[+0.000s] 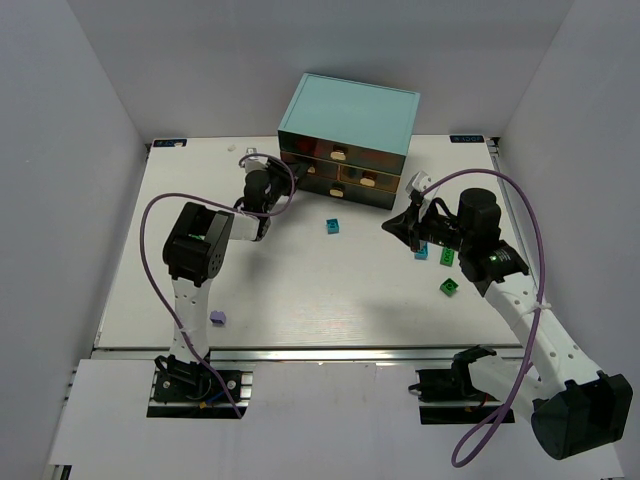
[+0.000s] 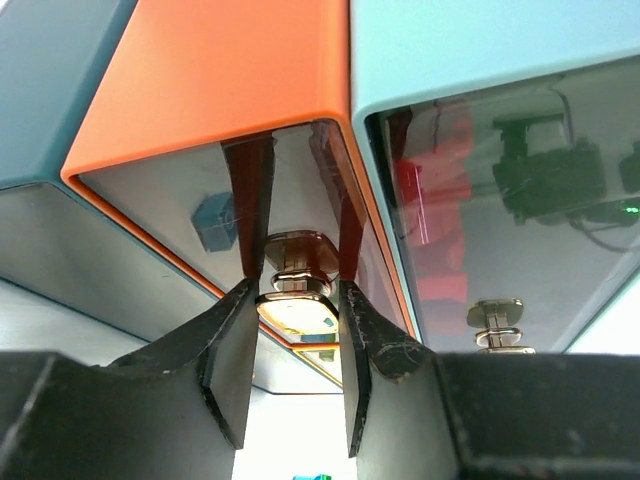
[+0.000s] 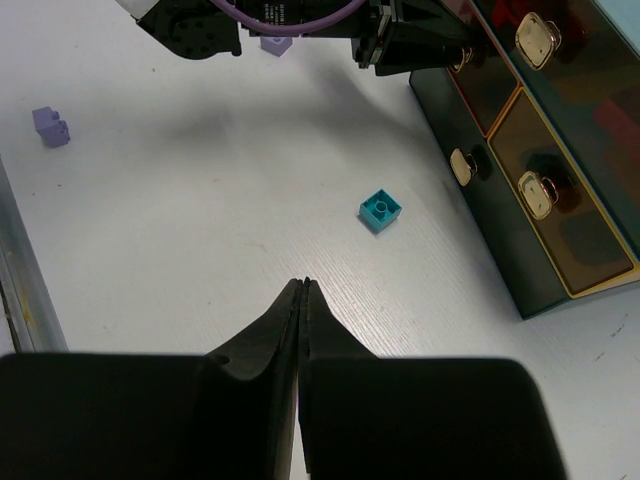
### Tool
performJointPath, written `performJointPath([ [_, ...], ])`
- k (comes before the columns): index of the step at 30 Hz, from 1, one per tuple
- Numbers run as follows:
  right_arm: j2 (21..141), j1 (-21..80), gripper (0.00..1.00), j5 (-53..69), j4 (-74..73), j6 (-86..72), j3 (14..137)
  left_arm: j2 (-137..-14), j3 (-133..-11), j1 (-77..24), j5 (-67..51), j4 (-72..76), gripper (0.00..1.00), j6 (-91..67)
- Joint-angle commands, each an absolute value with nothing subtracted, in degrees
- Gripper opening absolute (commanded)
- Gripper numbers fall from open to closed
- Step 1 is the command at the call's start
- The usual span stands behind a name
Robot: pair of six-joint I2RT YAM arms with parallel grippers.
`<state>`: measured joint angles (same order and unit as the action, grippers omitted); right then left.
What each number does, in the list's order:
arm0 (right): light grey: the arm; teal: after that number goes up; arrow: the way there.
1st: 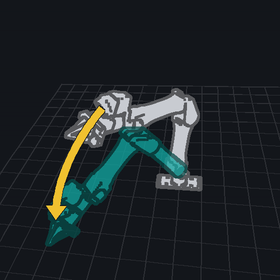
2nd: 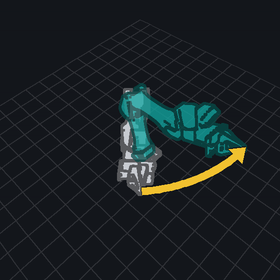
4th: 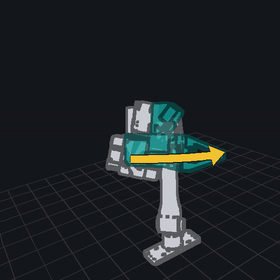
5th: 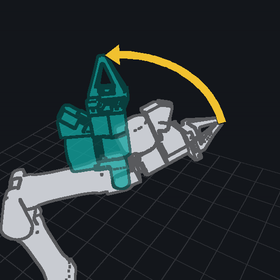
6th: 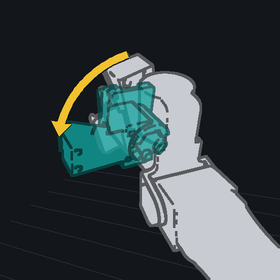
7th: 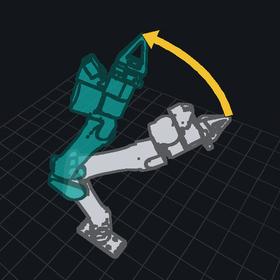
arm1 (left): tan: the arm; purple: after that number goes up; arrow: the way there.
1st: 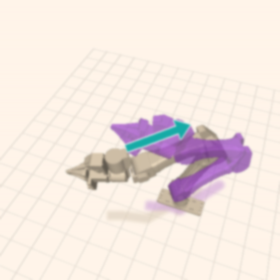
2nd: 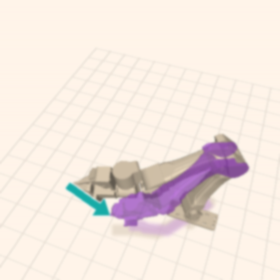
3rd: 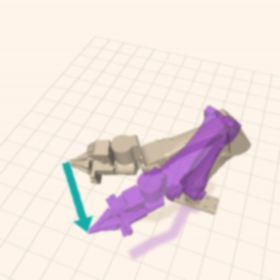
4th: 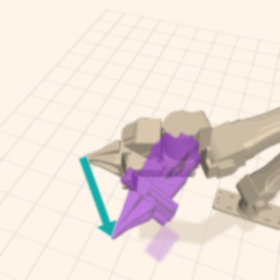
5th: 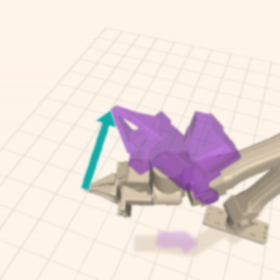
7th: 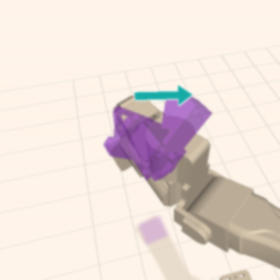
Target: Sort the legos into containers by color
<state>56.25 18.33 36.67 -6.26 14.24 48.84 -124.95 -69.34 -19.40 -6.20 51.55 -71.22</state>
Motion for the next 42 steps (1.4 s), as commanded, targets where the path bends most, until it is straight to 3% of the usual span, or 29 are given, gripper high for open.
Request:
performJointPath([
  [1, 56.25, 18.10, 0.00, 36.30, -5.54, 15.03, 48.60, -123.49, -68.30, -19.16, -5.10, 53.08, 0.31, -70.23],
  [6, 56.60, 18.11, 0.00, 36.12, -5.36, 15.03, 48.52, -120.24, -62.33, -19.16, -5.62, 55.80, 0.26, -70.05],
  [18, 58.18, 18.02, 0.00, 36.65, -5.54, 16.52, 48.16, -112.24, -50.81, -18.11, -6.77, 59.59, 0.30, -69.70],
  [25, 59.76, 18.02, 0.22, 39.28, -6.77, 18.98, 48.08, -108.37, -46.59, -17.58, -6.94, 58.54, 0.35, -69.52],
  [29, 60.47, 18.19, 0.33, 40.60, -7.21, 20.13, 47.99, -106.70, -45.26, -17.58, -7.12, 56.70, 0.43, -69.17],
  [35, 61.26, 18.19, 0.45, 40.61, -7.65, 21.97, 47.73, -104.24, -44.30, -17.58, -7.65, 53.88, 0.66, -68.29],
  [42, 62.40, 18.02, 0.49, 38.06, -7.56, 23.99, 47.29, -96.96, -42.54, -17.05, -7.47, 44.58, 0.73, -64.26],
])
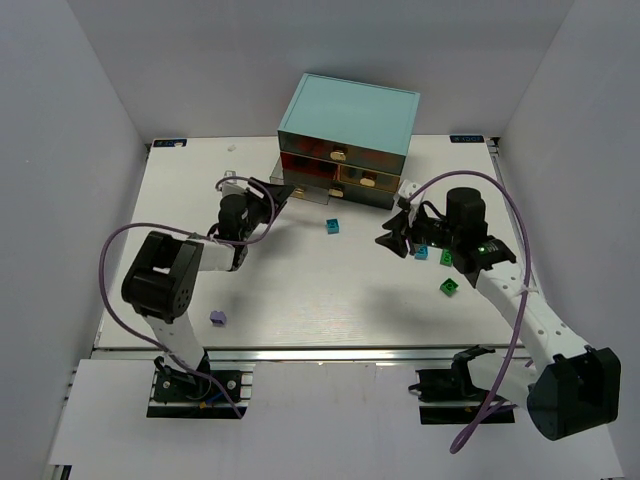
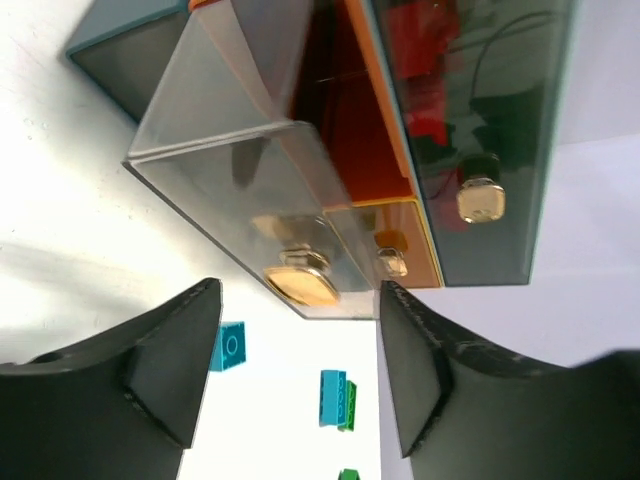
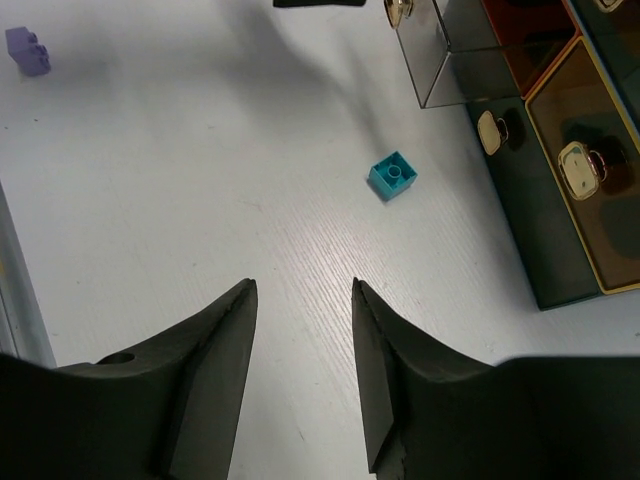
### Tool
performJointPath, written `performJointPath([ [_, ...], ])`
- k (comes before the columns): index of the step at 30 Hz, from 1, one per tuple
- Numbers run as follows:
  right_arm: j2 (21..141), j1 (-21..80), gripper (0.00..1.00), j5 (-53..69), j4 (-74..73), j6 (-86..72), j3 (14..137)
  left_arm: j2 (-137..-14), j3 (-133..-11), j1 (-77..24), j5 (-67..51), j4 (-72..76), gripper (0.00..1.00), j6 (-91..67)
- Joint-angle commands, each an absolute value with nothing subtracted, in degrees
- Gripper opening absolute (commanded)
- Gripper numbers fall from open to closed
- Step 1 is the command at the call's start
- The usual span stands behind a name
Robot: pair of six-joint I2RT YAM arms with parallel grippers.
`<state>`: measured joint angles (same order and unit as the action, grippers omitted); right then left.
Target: Sort the legos into containers by color
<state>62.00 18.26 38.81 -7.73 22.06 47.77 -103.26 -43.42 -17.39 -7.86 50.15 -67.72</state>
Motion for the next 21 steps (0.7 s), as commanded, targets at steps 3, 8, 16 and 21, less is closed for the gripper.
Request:
performJointPath([
  [3, 62.93, 18.02, 0.50, 36.22, -7.73, 25.48, 47.29, -90.63, -41.49, -17.05, -5.11, 35.79, 0.77, -60.58],
  [8, 63.46, 17.93, 0.51, 31.21, -7.12, 27.33, 46.76, -78.07, -41.48, -17.05, 1.56, 16.23, 0.85, -49.43],
  [16, 64.95, 18.28, 0.53, 15.95, -7.99, 23.66, 44.30, -53.48, -41.75, -17.05, 9.05, -2.17, 0.95, -30.69],
  [21, 66.09, 17.75, 0.64, 2.14, -11.34, 17.50, 42.72, -43.69, -39.55, -17.58, 11.69, -7.55, 0.98, -21.46],
])
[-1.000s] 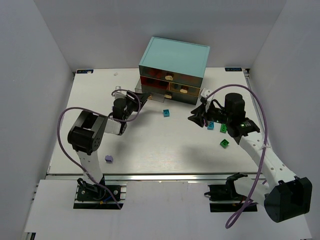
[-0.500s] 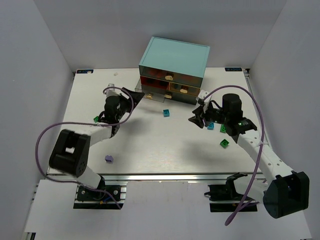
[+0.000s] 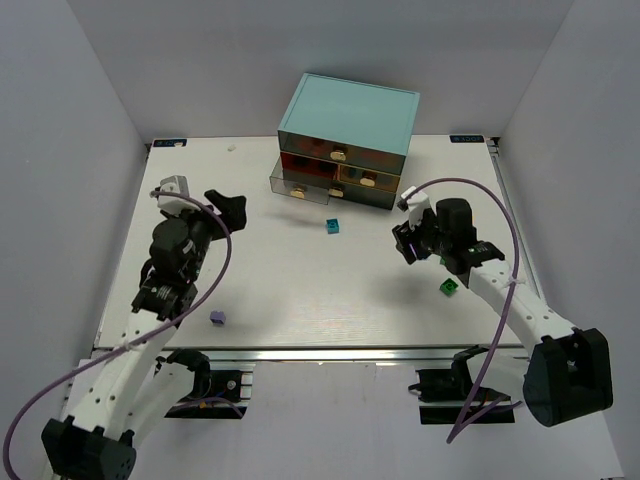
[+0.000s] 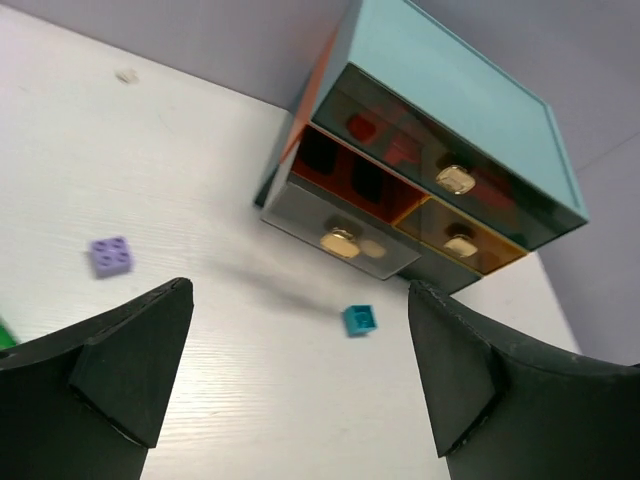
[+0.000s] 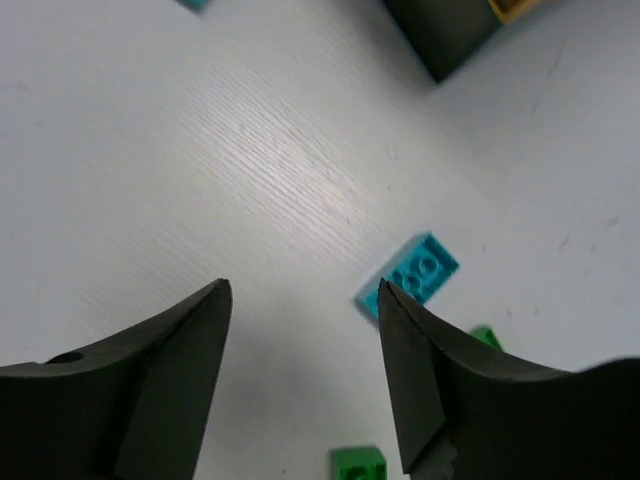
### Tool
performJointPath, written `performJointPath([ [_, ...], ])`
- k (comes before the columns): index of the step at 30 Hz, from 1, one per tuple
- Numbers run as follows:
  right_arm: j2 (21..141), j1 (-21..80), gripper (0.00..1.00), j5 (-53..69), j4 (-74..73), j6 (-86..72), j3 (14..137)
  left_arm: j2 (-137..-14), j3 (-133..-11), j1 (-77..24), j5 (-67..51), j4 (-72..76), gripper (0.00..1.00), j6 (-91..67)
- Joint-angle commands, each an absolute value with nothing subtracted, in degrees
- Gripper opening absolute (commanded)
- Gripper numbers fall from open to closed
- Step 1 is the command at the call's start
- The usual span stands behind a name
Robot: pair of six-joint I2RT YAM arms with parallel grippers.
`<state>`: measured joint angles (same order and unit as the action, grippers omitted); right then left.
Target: Sort the legos into containers by color
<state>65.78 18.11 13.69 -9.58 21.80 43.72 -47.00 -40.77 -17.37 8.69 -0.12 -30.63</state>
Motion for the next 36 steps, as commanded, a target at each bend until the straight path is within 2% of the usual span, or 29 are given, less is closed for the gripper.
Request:
performJointPath([
  [1, 66.01, 17.67, 0.66, 1.15, -11.77, 17.14, 42.54, -42.81, -39.64, -18.19, 11.69, -8.86, 0.98, -20.40],
  [2, 65.92, 17.49, 0.71, 0.45, -12.21, 16.96, 42.37, -41.24, -39.64, -18.19, 12.56, -9.31, 0.98, -18.30],
  [3, 65.74, 17.40, 0.81, 0.27, -12.30, 16.88, 41.93, -40.35, -39.20, -18.80, 12.39, -9.58, 0.98, -17.93],
  [6, 67.32, 16.79, 0.88, -1.85, -14.14, 16.09, 42.88, -36.66, -39.11, -18.81, 11.69, -10.02, 0.98, -17.49],
  [9, 70.92, 16.08, 0.88, -3.50, -15.03, 14.86, 43.85, -34.02, -39.29, -18.81, 12.39, -10.46, 0.98, -16.97],
  [17, 82.52, 13.45, 0.79, -4.66, -13.45, 11.60, 47.54, -31.91, -39.46, -18.81, 11.95, -10.63, 0.98, -16.00],
  [30, 92.28, 10.28, 0.73, 1.30, -11.25, 7.65, 54.05, -30.67, -39.55, -18.81, 11.25, -10.55, 0.98, -15.47],
  [36, 95.71, 9.93, 0.69, -1.47, -8.71, 4.66, 54.58, -30.85, -39.55, -18.81, 11.43, -10.55, 0.98, -15.29],
])
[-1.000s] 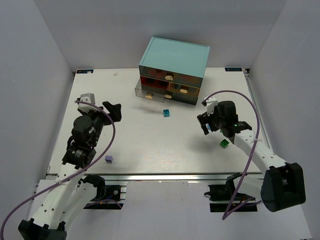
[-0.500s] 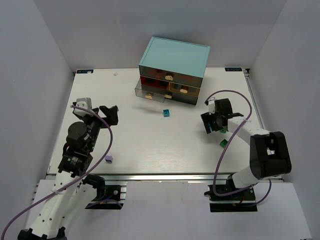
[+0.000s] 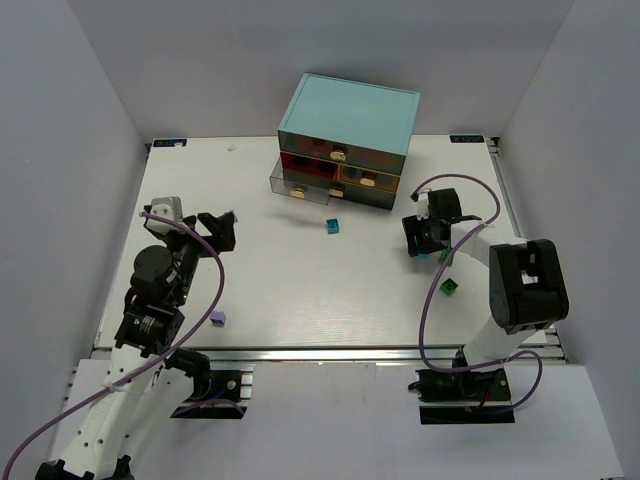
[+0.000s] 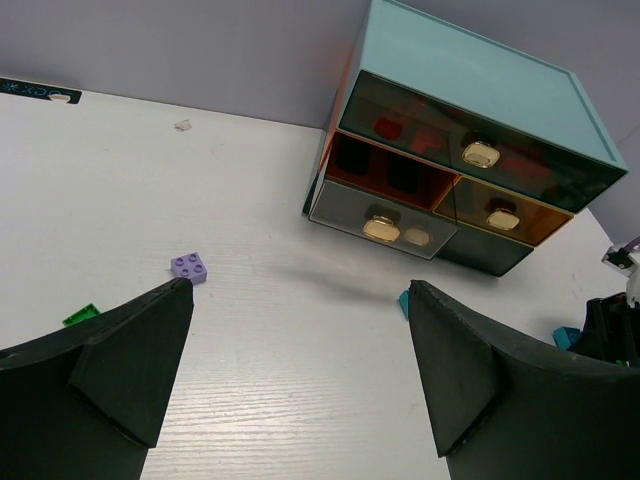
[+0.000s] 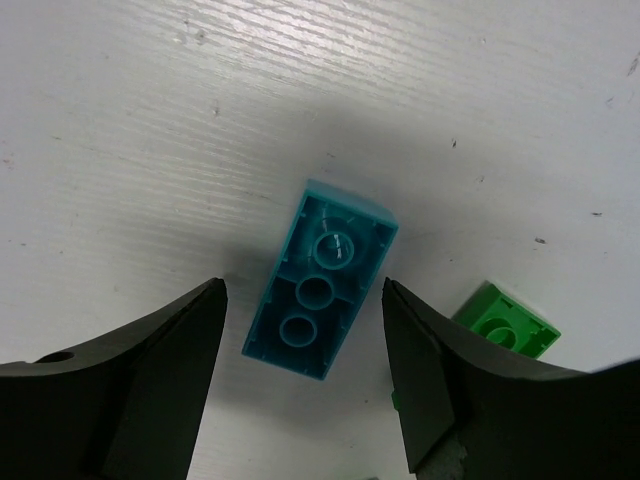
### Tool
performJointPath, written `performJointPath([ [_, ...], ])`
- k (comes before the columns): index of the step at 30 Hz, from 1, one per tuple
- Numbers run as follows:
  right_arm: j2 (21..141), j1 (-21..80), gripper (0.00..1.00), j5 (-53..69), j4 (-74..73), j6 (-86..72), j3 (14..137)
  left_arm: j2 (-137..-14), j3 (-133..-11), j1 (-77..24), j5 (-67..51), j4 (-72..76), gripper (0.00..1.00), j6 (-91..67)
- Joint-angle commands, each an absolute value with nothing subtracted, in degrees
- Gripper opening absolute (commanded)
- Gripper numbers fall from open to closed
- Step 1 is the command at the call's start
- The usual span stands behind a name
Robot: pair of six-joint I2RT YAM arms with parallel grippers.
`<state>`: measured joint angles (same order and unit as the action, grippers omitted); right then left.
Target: Sort the legos into containers by color
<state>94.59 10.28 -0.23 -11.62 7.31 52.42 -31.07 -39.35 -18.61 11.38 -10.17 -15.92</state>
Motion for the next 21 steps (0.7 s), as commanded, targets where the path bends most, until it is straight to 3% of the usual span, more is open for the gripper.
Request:
performJointPath([
  [1, 95.71, 9.93, 0.69, -1.84, -8.18, 4.66, 54.49, -30.94, -39.55, -18.81, 11.60, -10.46, 0.98, -15.29],
  [7, 94.57, 9.76, 0.59, -0.62, -5.46, 4.04, 52.21, -31.29, -39.46, -18.81, 11.69, -10.46, 0.98, -15.29],
  [15, 87.99, 9.58, 0.25, 2.90, -4.48, 8.87, 47.46, -31.73, -39.46, -18.81, 11.60, -10.46, 0.98, -15.21],
  [16, 87.20, 10.02, 0.15, 4.12, -5.79, 10.79, 47.20, -31.64, -39.46, -18.81, 11.25, -10.55, 0.98, -15.29],
  [19, 83.68, 10.63, 0.00, 9.82, -8.69, 17.46, 47.46, -31.81, -39.38, -18.81, 10.29, -10.28, 0.98, -15.21],
  [21, 80.61, 11.68, 0.00, 16.59, -12.91, 22.30, 49.03, -31.82, -39.38, -18.81, 9.85, -10.11, 0.98, -15.21],
])
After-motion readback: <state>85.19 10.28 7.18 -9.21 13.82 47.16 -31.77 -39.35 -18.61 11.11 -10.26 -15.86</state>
